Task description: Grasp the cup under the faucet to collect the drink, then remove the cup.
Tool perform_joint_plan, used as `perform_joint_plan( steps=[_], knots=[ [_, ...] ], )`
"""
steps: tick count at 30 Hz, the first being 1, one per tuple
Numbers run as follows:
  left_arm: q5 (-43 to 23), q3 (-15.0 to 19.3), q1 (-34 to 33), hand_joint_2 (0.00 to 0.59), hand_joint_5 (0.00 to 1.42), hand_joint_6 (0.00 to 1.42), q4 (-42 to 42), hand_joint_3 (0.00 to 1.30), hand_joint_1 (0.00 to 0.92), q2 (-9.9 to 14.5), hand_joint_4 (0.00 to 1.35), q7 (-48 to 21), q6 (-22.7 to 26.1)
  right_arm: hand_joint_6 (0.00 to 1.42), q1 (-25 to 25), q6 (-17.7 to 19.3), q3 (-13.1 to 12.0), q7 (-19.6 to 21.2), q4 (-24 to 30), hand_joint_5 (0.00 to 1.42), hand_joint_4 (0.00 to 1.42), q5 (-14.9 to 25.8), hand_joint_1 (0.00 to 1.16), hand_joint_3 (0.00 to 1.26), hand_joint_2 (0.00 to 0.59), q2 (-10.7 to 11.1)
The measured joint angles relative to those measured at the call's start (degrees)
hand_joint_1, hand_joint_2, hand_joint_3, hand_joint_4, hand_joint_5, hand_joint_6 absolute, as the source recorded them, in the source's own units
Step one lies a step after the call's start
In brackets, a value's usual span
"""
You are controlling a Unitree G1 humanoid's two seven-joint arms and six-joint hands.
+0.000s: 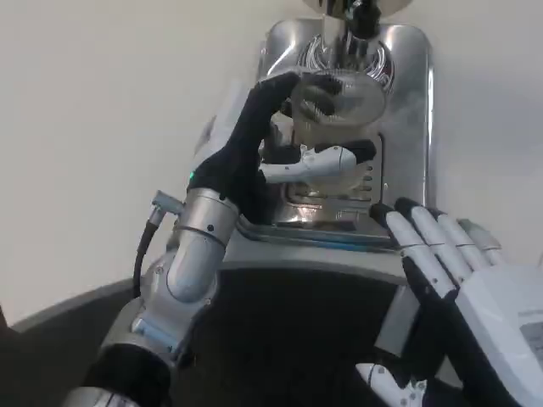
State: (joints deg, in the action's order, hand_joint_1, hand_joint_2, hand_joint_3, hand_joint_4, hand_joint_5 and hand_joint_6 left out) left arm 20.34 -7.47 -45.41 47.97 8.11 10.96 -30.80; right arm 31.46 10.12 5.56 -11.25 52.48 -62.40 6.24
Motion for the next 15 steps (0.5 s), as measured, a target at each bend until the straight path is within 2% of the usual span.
perform_joint_plan(
  steps=[1,3,5,7,9,10,15],
  knots=[
    [-0.03,0.00,-0.16,0.111,1.17,1.34,0.35,0.70,0.755,-0.04,0.86,0.07,-0.12,0.05,0.00,-0.08,0.07,0.00,0.00,0.05,0.00,-0.12,0.42,0.06,0.394,-0.15],
    [-0.14,0.00,-0.34,0.103,0.89,1.06,0.96,0.42,0.720,-0.05,0.51,0.09,-0.69,0.05,0.00,-0.28,0.19,-0.01,0.00,0.05,0.00,-0.22,0.41,0.06,0.409,-0.45],
    [-0.23,-0.02,-0.33,0.096,0.72,0.92,1.15,0.24,0.685,-0.02,0.31,-0.02,-1.07,0.05,0.00,-0.60,0.21,-0.07,0.00,0.05,0.00,-0.22,0.41,0.06,0.410,-0.61],
    [-0.15,-0.40,-0.32,0.089,0.47,0.59,1.17,0.12,0.658,0.30,0.13,-0.56,-1.74,0.05,0.00,-1.02,0.21,-0.40,0.00,0.05,0.00,-0.20,0.38,0.06,0.407,-0.71],
    [-0.16,-0.51,-0.32,0.085,0.33,0.38,1.17,0.09,0.645,0.41,0.01,-1.44,-2.11,0.05,-0.18,-1.07,0.20,-0.57,-0.08,0.05,0.00,-0.06,0.38,0.06,0.407,-0.62],
    [-0.19,-0.54,-0.31,0.084,0.30,0.33,1.17,0.07,0.643,0.42,0.00,-1.77,-2.22,0.05,-0.38,-1.08,0.20,-0.63,-0.15,0.05,0.00,0.00,0.38,0.06,0.407,-0.57],
    [-0.59,-0.55,-0.27,0.081,0.22,0.24,1.17,0.01,0.616,0.85,0.00,-3.72,-3.19,0.06,-2.03,-1.58,0.13,-1.14,-0.36,0.05,0.00,0.64,0.38,0.07,0.428,-0.17]
  ],
)
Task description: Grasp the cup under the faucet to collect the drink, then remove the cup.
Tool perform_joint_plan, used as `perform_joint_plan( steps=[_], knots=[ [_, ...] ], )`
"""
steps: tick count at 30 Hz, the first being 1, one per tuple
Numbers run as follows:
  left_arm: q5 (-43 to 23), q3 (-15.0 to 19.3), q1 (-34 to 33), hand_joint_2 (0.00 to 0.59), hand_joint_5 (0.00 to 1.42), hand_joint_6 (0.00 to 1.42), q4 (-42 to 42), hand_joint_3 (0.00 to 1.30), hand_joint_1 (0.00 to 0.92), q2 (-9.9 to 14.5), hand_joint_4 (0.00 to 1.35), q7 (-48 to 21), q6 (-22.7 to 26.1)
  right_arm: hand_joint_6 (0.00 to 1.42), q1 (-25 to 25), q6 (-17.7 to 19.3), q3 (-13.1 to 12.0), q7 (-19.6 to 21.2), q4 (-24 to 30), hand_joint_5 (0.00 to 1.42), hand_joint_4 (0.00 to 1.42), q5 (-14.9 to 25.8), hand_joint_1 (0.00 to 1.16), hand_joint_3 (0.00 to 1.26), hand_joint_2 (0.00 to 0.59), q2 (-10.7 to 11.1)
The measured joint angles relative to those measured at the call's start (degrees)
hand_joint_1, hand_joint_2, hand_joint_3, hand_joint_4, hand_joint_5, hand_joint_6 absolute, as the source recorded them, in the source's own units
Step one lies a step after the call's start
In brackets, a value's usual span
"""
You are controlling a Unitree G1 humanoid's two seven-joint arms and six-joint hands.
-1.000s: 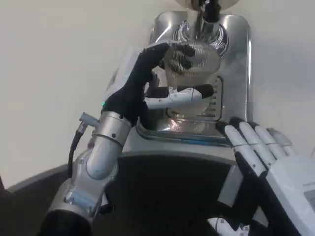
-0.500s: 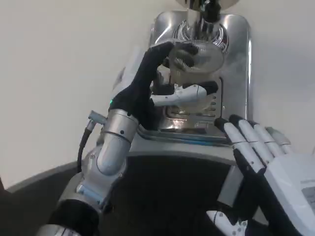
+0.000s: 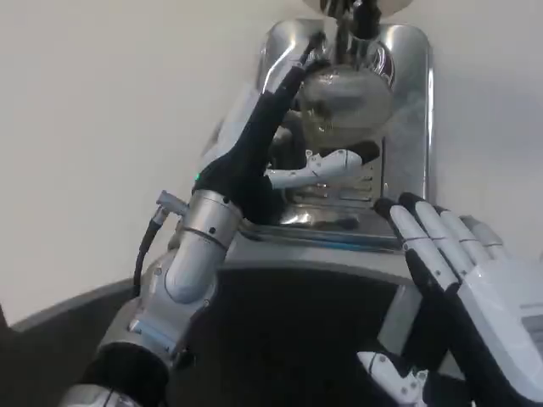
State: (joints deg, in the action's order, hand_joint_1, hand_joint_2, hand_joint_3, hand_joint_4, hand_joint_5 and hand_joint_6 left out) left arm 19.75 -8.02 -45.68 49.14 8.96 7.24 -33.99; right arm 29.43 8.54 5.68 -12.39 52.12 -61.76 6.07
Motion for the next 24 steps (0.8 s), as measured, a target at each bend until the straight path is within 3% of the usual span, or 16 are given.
perform_joint_plan(
  steps=[7,9,10,13,16,19,22,24],
  knots=[
    [-1.13,0.27,0.31,0.058,0.13,0.12,-0.49,0.00,0.521,1.36,0.00,-0.30,-0.84,0.06,-0.80,-0.43,0.09,-0.48,-0.64,0.05,0.00,0.27,0.39,0.07,0.430,0.77],
    [-1.55,0.41,1.24,0.062,0.10,0.09,-2.31,0.00,0.464,1.60,0.00,-0.40,-0.82,0.06,-1.15,-0.55,0.28,-0.59,-0.82,0.05,0.01,0.27,0.44,0.07,0.399,0.90],
    [-1.59,0.48,1.90,0.071,0.08,0.06,-3.65,0.00,0.423,1.86,0.00,-0.45,-0.84,0.06,-1.34,-0.61,0.34,-0.62,-0.88,0.05,0.03,0.28,0.46,0.07,0.384,0.96],
    [-1.43,1.08,5.57,0.149,0.05,0.02,-10.43,0.00,0.131,2.95,0.00,-0.32,0.12,0.06,-2.34,-0.98,0.50,-0.70,-1.30,0.05,0.03,0.27,0.51,0.07,0.359,1.03],
    [-5.54,3.92,11.18,0.181,0.04,0.01,-20.99,0.00,0.007,3.10,0.00,-1.31,2.80,0.06,-3.73,-1.88,1.17,-0.72,-2.51,0.05,0.03,0.18,0.51,0.07,0.359,0.77],
    [-9.26,5.85,14.20,0.196,0.04,0.01,-27.18,0.00,0.000,3.06,0.00,-2.82,5.63,0.06,-4.88,-2.60,1.80,-0.73,-3.10,0.05,0.03,-0.07,0.55,0.07,0.329,0.49],
    [-12.77,7.76,17.38,0.229,0.07,0.04,-34.27,0.00,0.000,3.01,0.00,-4.57,10.39,0.06,-6.62,-3.28,3.58,-0.73,-4.14,0.05,0.03,-0.87,0.55,0.07,0.330,-0.39],
    [-16.43,8.92,18.51,0.240,0.02,0.01,-38.91,0.00,0.000,2.35,0.00,-6.21,14.79,0.06,-7.11,-3.54,4.82,-0.73,-4.86,0.05,0.02,-1.28,0.56,0.07,0.337,-0.89]
  ],
)
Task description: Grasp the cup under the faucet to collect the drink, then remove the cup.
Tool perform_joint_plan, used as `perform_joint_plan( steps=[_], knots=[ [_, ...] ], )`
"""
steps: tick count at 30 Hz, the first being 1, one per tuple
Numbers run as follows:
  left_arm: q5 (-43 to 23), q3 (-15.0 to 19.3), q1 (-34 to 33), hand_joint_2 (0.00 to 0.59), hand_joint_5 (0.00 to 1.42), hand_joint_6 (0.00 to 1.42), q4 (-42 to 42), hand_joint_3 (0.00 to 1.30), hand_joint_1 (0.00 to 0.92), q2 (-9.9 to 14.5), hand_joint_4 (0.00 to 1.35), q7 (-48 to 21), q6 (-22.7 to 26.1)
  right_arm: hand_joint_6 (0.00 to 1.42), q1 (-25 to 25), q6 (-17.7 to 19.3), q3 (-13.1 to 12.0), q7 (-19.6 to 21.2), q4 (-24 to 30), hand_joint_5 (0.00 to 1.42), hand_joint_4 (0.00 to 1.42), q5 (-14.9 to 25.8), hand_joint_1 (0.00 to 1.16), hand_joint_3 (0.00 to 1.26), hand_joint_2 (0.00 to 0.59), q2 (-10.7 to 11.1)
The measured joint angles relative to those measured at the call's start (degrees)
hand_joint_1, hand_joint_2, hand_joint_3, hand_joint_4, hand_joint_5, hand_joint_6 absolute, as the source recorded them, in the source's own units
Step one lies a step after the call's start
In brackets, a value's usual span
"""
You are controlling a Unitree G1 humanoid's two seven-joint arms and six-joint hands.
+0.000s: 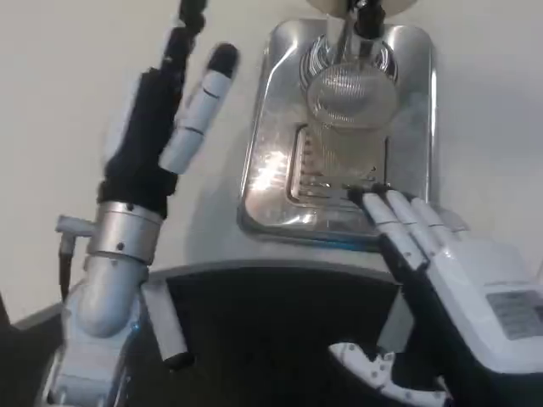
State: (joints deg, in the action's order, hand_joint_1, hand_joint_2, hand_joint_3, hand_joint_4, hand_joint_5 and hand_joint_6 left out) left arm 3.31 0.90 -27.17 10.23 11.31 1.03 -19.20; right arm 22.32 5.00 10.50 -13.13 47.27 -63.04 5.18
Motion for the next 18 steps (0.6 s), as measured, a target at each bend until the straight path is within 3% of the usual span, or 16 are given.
perform_joint_plan(
  steps=[4,9,18],
  knots=[
    [-8.11,1.63,0.29,0.238,0.00,0.00,-9.16,0.00,0.000,-0.43,0.00,-4.06,9.01,0.06,-0.67,-0.07,1.70,0.03,-1.06,0.05,0.02,-0.44,0.57,0.07,0.343,-0.12],
    [-19.20,3.00,-0.30,0.226,0.00,0.00,-20.79,0.00,0.000,-0.80,0.00,-7.82,22.40,0.06,-1.17,-0.24,1.90,0.86,-2.42,0.05,0.02,-0.38,0.58,0.07,0.346,-0.02],
    [-29.44,3.95,-1.75,0.223,0.00,0.00,-31.56,0.00,0.000,-0.97,0.00,-9.31,34.12,0.06,-0.54,-0.30,0.63,1.74,-2.47,0.05,0.02,0.77,0.58,0.07,0.348,1.14]
  ],
)
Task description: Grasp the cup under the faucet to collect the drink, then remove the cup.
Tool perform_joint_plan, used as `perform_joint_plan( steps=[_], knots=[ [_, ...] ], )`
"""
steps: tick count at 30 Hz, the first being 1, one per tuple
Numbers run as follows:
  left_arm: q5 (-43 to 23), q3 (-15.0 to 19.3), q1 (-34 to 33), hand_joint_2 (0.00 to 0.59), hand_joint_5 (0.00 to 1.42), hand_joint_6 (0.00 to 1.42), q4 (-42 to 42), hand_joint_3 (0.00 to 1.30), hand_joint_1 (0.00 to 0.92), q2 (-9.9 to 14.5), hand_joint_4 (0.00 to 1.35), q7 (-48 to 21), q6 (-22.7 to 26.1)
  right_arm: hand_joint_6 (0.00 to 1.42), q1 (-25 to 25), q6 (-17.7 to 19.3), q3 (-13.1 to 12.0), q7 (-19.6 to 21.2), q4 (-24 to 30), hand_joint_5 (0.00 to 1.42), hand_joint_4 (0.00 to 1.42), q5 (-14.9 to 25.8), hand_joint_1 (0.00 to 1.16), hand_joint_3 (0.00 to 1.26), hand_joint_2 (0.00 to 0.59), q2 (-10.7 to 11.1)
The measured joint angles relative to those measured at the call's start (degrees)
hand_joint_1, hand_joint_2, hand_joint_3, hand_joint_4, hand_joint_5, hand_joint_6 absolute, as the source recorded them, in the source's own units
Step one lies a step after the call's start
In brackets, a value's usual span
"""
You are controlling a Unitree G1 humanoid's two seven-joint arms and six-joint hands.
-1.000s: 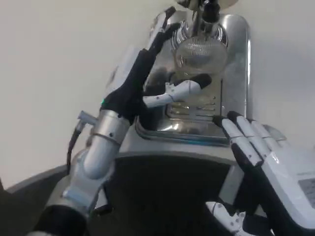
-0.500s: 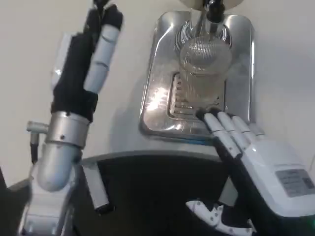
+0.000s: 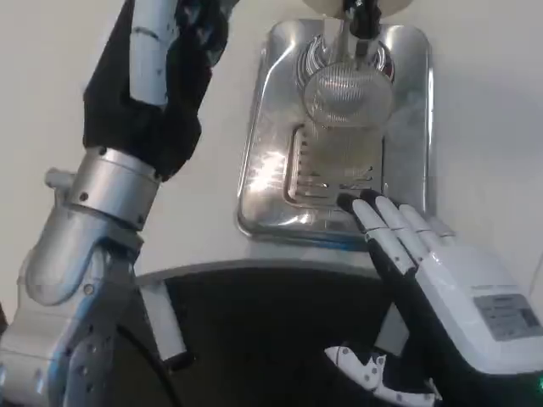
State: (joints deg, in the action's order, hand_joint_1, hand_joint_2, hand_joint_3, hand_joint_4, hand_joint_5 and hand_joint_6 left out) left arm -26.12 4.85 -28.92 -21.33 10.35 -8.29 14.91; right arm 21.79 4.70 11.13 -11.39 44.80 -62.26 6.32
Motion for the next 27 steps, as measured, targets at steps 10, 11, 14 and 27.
perform_joint_plan(
  steps=[10,11,14,27],
  knots=[
    [-2.41,-1.98,-1.55,0.207,0.00,0.00,-2.28,0.00,0.000,-0.35,0.00,-1.11,3.04,0.06,0.50,-0.79,-0.76,-0.01,0.30,0.05,0.02,1.41,0.60,0.07,0.353,0.85],
    [-2.36,-2.16,-1.61,0.206,0.00,0.00,-2.28,0.00,0.000,-0.41,0.00,-1.21,3.10,0.06,0.50,-0.85,-0.76,-0.01,0.35,0.05,0.02,1.48,0.60,0.07,0.353,0.85],
    [-0.81,-3.56,-2.35,0.205,0.00,0.00,-2.11,0.00,0.000,-0.43,0.00,-1.63,3.10,0.06,0.38,-1.01,-0.80,-0.01,0.46,0.05,0.01,1.48,0.60,0.06,0.354,1.02],
    [3.03,-8.08,-3.94,0.191,0.00,0.00,1.26,0.00,0.000,-3.76,0.00,-5.21,1.66,0.06,1.17,-1.00,-0.64,0.12,0.72,0.05,0.01,1.05,0.59,0.06,0.357,2.50]
  ],
)
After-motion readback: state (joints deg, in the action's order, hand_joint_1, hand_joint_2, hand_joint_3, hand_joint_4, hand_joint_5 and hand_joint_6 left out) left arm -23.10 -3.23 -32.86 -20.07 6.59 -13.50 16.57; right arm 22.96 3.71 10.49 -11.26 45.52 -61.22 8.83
